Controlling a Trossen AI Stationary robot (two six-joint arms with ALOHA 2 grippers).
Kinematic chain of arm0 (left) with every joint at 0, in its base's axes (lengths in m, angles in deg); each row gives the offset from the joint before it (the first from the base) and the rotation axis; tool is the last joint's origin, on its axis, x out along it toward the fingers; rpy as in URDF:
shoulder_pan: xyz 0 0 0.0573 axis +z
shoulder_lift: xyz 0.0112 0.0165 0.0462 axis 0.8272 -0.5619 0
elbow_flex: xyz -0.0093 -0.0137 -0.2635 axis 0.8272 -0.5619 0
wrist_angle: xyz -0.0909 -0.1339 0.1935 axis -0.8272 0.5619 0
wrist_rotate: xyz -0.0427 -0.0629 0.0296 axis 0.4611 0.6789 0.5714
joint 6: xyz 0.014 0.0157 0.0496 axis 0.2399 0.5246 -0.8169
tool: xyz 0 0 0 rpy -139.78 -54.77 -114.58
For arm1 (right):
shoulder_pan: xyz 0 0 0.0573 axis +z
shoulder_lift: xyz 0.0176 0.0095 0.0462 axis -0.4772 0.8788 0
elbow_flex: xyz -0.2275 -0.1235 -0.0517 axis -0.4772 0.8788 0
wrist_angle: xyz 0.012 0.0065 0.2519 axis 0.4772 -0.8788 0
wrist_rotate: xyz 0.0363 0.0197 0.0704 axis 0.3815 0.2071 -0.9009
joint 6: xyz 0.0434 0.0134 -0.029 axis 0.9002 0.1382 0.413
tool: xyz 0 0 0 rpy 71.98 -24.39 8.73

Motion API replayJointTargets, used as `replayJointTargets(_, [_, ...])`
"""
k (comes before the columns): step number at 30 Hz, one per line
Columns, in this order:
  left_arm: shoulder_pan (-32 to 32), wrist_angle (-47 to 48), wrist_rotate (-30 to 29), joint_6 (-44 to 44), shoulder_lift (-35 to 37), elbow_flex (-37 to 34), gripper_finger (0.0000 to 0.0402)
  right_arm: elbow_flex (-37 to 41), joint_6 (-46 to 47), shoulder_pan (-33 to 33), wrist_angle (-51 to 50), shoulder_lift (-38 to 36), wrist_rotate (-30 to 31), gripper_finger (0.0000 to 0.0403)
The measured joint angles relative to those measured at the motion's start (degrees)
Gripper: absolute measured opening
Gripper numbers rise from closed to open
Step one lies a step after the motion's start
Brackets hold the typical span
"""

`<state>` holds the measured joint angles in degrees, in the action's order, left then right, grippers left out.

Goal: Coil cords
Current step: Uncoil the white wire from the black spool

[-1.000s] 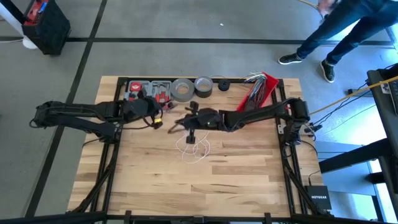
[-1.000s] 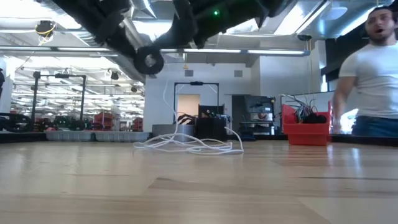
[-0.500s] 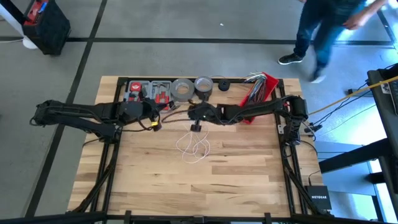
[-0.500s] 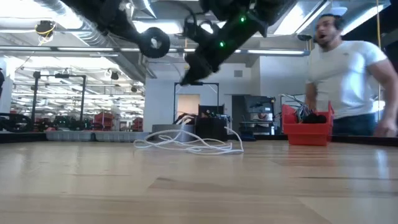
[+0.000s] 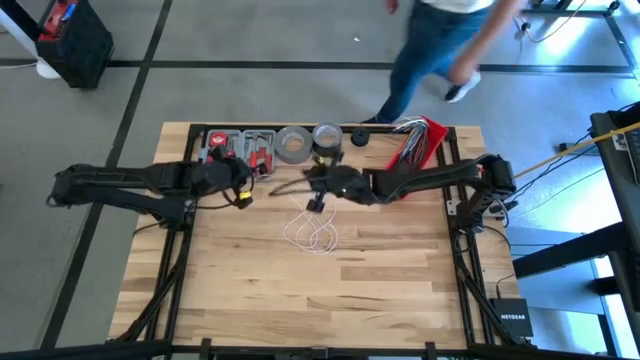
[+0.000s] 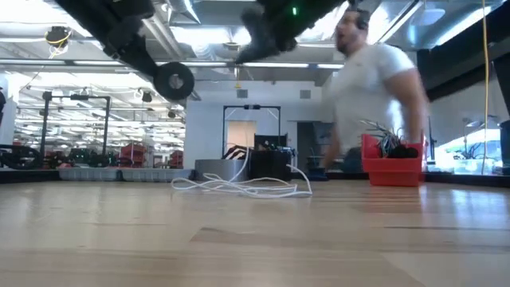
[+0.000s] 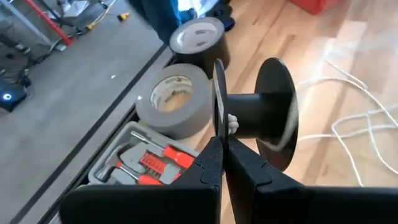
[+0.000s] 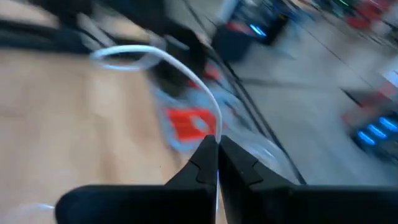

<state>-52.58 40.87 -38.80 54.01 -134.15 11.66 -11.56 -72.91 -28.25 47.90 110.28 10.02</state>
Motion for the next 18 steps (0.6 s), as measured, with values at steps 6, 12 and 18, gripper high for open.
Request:
replayJointTargets(6, [2.34, -6.33, -0.72, -0.41, -0.09, -0.02, 0.0002, -0.02, -3.97, 3.35, 7.05, 0.42, -17.89, 0.0007])
replayJointTargets(12, [1.23, -13.34, -0.85, -3.02, -0.08, -0.01, 0.0002, -0.02, -9.73, 2.96, 0.92, 0.53, -26.63, 0.0007])
replayJointTargets(18, [-1.48, -14.90, -0.84, -5.01, 0.05, -0.01, 0.0002, -0.04, -9.77, 0.95, -8.40, 0.98, -11.86, 0.0007])
